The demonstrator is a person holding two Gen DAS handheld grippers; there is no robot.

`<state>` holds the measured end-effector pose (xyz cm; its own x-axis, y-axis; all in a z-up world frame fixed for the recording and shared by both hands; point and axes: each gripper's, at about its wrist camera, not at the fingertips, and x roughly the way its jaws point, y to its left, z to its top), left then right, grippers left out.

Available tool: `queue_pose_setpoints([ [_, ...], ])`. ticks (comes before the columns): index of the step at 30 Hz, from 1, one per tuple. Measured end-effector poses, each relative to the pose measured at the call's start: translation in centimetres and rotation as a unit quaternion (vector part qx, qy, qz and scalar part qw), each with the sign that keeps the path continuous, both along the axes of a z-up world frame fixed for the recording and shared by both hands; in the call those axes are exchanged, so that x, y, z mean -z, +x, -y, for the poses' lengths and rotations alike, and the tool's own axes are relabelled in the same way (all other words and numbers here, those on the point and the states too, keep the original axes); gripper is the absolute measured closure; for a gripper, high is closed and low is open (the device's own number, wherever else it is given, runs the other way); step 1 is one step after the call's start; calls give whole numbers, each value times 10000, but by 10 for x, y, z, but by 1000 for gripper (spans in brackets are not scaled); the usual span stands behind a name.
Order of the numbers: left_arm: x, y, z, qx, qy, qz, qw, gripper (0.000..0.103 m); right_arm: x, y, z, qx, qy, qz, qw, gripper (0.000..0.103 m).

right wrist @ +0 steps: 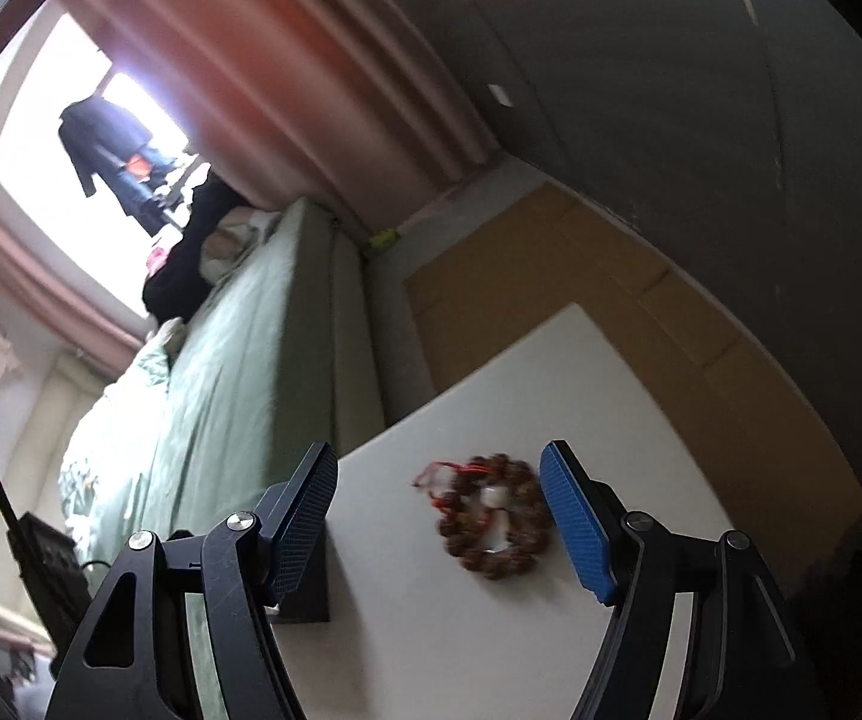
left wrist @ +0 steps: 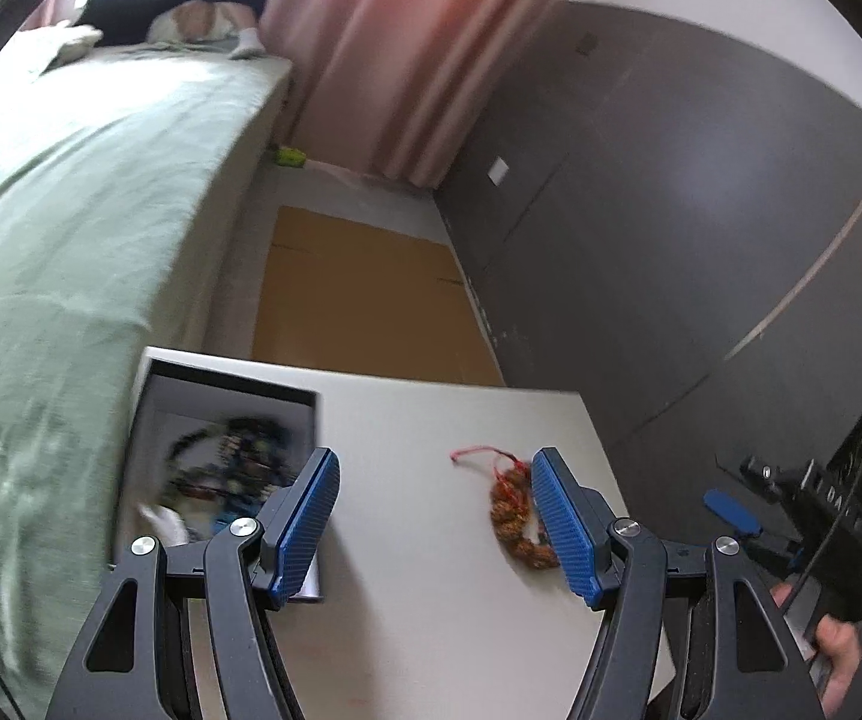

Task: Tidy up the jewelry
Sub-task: 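Lower the left gripper onto the wooden bead bracelet and close it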

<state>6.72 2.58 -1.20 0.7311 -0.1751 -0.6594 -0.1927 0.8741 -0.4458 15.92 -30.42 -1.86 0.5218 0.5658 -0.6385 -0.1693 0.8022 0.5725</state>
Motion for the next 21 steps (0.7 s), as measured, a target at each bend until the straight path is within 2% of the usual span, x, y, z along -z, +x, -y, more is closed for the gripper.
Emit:
queue_pose_setpoints([
  [6, 16, 17, 42, 337, 311, -205, 9987, 36, 13, 8, 19, 55, -77, -318, 9995, 32],
  [12, 36, 35, 66, 545, 287, -407, 9973, 41, 36, 19, 42, 254, -180, -878, 9957, 32],
  [17, 49, 54, 69, 505, 3, -672, 9965, 55, 48, 26, 43, 31, -129, -1181, 9929, 32],
  [19, 53, 61, 70, 456, -54, -781, 9959, 62, 49, 27, 40, -145, -96, -1201, 9926, 32],
  [21, 57, 71, 71, 400, -126, -887, 9952, 64, 49, 26, 33, -377, -118, -1175, 9923, 32],
])
